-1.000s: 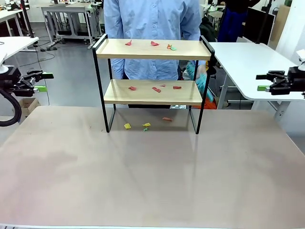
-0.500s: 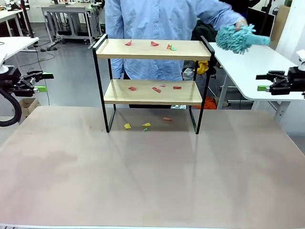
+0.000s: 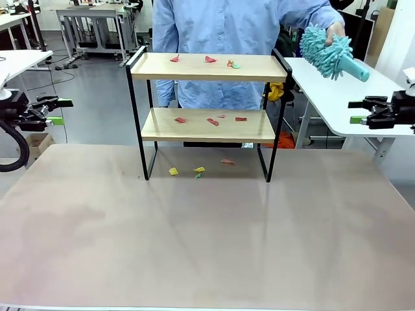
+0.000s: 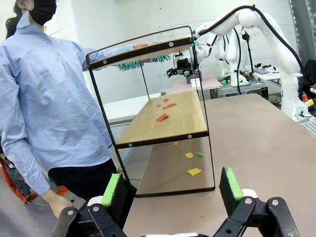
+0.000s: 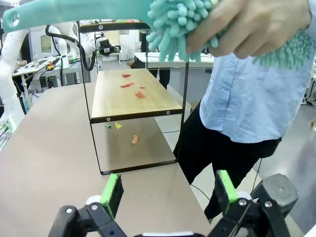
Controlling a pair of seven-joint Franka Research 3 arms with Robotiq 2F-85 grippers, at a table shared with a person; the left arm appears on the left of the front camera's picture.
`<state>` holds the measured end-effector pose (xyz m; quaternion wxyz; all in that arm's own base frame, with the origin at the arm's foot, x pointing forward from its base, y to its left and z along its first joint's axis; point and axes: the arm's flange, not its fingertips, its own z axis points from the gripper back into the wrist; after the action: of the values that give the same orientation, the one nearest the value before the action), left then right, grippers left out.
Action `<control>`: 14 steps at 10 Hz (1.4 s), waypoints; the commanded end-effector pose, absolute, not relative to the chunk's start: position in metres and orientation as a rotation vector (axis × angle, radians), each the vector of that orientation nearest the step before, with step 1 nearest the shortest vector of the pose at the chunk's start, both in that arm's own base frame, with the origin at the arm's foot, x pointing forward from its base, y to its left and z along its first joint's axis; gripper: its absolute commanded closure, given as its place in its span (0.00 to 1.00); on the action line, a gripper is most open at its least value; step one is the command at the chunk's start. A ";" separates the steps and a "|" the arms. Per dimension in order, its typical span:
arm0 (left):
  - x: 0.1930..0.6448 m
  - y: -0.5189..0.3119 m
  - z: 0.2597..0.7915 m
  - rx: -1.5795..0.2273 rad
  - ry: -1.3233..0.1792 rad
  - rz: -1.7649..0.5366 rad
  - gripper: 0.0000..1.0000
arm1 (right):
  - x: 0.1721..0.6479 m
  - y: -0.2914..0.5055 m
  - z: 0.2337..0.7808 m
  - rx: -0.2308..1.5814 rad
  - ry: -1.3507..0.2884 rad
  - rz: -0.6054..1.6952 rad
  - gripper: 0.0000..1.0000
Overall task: Clean the shelf.
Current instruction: Pick up the Duster handed by the human.
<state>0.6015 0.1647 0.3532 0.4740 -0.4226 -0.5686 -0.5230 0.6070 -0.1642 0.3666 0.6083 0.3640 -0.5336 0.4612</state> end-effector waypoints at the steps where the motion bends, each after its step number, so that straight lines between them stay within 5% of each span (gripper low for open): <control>1: 0.600 0.164 0.354 -1.027 -1.393 -1.295 0.00 | 0.608 -0.163 0.368 0.836 -1.229 1.068 0.00; 8: 0.600 0.164 0.354 -1.027 -1.393 -1.295 0.00 | 0.602 -0.170 0.381 0.798 -1.208 1.065 0.00; 14: 0.600 0.164 0.354 -1.027 -1.393 -1.295 0.00 | 0.556 -0.170 0.569 0.350 -0.956 0.829 0.00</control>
<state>0.6017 0.1648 0.3531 0.4740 -0.4224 -0.5684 -0.5232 0.5679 -0.2023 0.5582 0.7533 0.1818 -0.4848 0.4056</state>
